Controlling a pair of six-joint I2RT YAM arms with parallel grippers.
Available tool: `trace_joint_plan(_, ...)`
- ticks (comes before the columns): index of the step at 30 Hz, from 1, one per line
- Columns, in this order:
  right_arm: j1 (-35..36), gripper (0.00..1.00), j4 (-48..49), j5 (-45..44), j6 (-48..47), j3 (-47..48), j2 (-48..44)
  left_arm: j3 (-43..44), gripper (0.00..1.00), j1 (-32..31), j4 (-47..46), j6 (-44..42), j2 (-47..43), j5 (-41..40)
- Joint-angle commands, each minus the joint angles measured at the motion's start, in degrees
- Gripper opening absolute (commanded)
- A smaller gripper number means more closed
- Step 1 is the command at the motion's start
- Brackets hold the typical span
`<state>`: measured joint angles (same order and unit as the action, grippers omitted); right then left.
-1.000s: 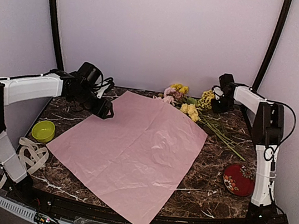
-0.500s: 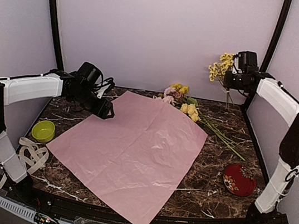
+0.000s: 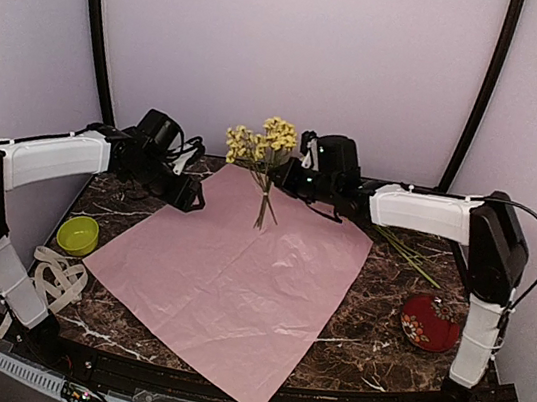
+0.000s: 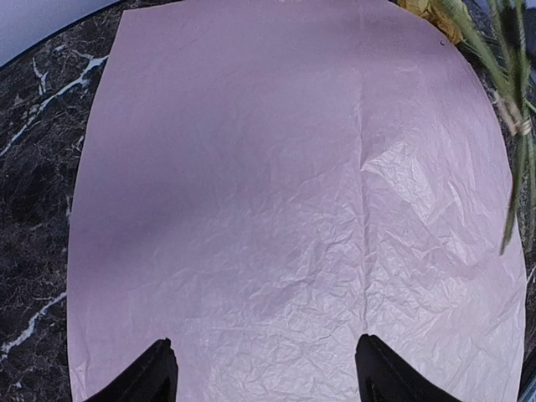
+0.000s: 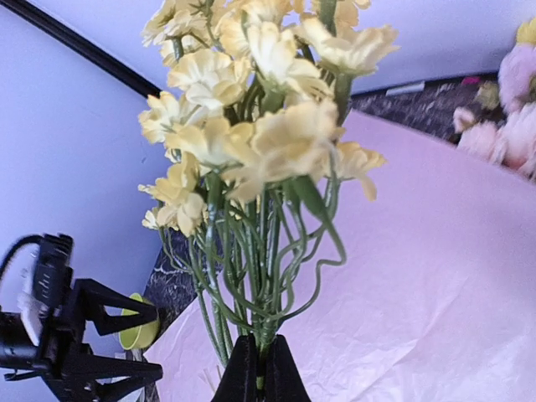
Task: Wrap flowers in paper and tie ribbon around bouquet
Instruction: Place the fake flower on the flattened wrapping paper.
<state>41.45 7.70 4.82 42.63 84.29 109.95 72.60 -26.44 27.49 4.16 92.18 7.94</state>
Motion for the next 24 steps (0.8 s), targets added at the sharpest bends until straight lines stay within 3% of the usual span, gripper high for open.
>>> trace_joint_plan(1,3.60,0.00,8.67,2.42,10.41,1.98,7.30,-0.20,0.75,0.52,0.21,0.49,-3.24,0.06)
trace_joint_plan(10,6.10,0.00,2.30,3.06,9.48,8.23,17.30,-0.27,0.76,0.69,0.37,0.41,-3.19,0.14)
trace_joint_plan(11,6.14,0.02,1.25,2.99,8.63,8.59,17.67,-0.29,0.76,0.68,0.38,0.41,-3.23,0.10)
trace_joint_plan(14,5.90,0.22,-2.21,2.59,4.08,9.20,17.15,-0.26,0.76,0.70,0.46,0.41,-3.02,-0.12)
trace_joint_plan(16,5.61,0.27,-5.44,3.73,-1.08,11.79,16.16,-0.26,0.76,0.70,0.46,0.36,-2.88,0.00)
trace_joint_plan(19,4.81,0.41,-17.25,3.74,-11.30,19.22,15.03,-0.12,0.76,0.72,0.57,0.27,-2.51,0.36)
trace_joint_plan(21,3.94,0.45,-26.19,1.57,-17.25,22.72,13.68,0.12,0.76,0.72,0.99,0.20,-2.22,0.36)
trace_joint_plan(24,0.32,0.46,-33.17,-0.46,-23.85,20.48,8.57,0.09,0.76,0.76,1.03,0.10,-2.41,-0.10)
